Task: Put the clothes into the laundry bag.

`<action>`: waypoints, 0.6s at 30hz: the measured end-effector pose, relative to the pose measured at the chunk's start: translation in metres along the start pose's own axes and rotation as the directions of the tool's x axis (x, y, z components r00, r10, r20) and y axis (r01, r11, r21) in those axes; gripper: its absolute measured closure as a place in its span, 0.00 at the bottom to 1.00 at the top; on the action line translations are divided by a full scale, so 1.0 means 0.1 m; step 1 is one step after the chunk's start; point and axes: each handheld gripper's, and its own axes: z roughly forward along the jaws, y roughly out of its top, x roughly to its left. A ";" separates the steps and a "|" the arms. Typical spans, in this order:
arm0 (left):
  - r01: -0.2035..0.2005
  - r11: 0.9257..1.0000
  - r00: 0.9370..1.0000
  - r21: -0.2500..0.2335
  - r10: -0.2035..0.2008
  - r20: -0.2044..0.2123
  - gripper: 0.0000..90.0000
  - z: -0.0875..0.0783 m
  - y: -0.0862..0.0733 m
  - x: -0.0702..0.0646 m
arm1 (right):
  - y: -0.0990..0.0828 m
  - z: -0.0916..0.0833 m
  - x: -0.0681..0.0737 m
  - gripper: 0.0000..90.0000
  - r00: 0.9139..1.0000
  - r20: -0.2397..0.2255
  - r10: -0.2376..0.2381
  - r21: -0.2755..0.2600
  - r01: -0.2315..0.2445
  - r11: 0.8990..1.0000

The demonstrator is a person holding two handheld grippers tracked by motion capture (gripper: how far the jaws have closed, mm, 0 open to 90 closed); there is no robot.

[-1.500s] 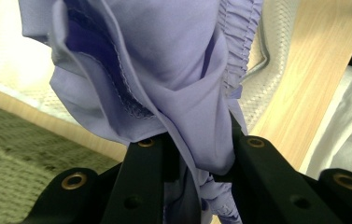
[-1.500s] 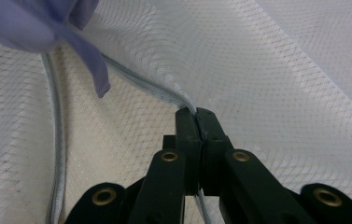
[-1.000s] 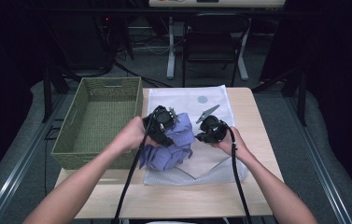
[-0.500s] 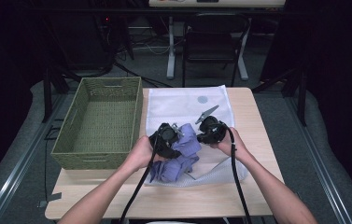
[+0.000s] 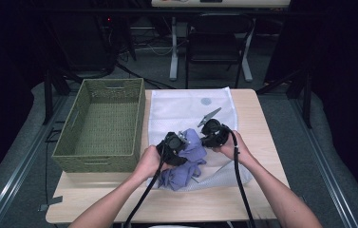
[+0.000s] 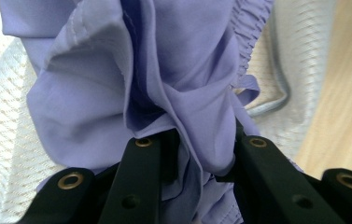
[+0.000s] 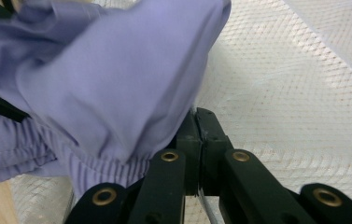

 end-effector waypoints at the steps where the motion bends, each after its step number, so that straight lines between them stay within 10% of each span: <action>1: 0.003 1.000 1.000 0.001 -0.003 0.001 0.85 0.03 0.00 0.00 | 0.00 0.01 0.00 1.00 1.000 -0.004 -0.001 0.003 0.001 1.000; 14: 0.027 0.999 1.000 0.039 -0.027 0.007 0.83 0.29 -0.07 0.02 | 0.03 -0.06 0.03 1.00 1.000 -0.012 -0.005 -0.020 0.005 1.000; 18: 0.041 0.999 0.999 0.019 -0.042 0.012 0.60 0.18 -0.09 0.03 | 0.02 -0.05 0.02 1.00 1.000 -0.012 0.002 -0.027 -0.002 1.000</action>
